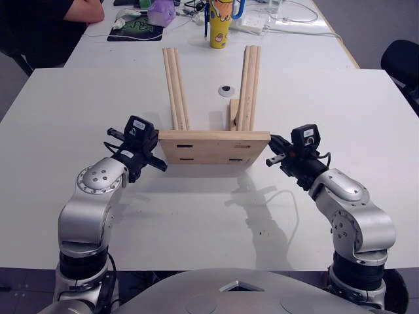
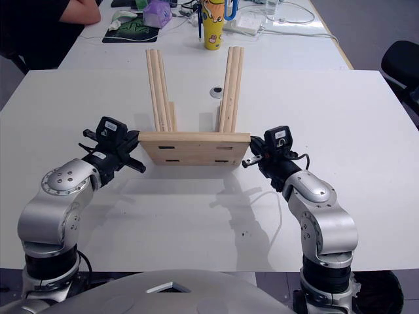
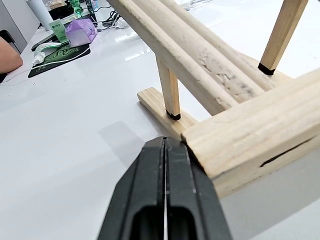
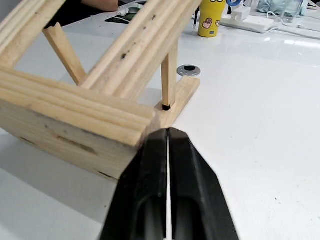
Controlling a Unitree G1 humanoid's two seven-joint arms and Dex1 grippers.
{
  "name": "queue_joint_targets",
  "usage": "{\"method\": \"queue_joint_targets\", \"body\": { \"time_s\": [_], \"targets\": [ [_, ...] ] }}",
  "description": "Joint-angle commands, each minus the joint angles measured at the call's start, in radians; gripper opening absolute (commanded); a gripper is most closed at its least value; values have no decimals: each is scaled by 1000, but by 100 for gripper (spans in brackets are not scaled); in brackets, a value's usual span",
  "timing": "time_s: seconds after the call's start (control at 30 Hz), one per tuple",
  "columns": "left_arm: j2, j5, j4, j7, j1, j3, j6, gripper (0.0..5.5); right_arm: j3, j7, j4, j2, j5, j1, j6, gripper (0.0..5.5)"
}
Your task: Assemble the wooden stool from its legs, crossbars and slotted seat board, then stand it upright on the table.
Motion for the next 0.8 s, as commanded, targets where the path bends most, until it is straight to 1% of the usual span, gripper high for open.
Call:
{"method": "queue_joint_targets", "body": {
  "time_s": [0.03, 0.07, 0.17, 0.23, 0.37, 0.47, 0.57, 0.63, 0.8],
  "targets": [
    [9, 8, 51, -8, 40, -122, -172, 0, 95, 13, 20, 18, -2, 19, -122, 2],
    [19, 35, 69, 6, 60, -128, -219, 0, 94, 1, 35, 17, -24, 37, -155, 2],
    [11, 171, 172, 169, 162, -96, -514, 0, 39, -94, 172, 31, -147, 135, -398, 2],
    [6, 209, 244, 224, 210, -89, -648, 0, 20, -120, 252, 48, -173, 170, -515, 2],
    [-30, 220, 478, 280, 216, -88, -856, 0, 54, -130, 436, 79, -201, 151, -678, 2],
    [-52, 241, 630, 292, 183, -111, -950, 0, 86, -125, 580, 94, -226, 97, -761, 2],
    [-75, 244, 723, 282, 154, -134, -998, 0, 98, -109, 670, 112, -218, 64, -812, 2],
    [-84, 240, 752, 275, 150, -135, -1012, 0, 111, -100, 680, 117, -218, 52, -827, 2],
    [-97, 232, 731, 216, 145, -168, -996, 0, 146, -71, 645, 125, -211, 58, -790, 2]
  ]
}}
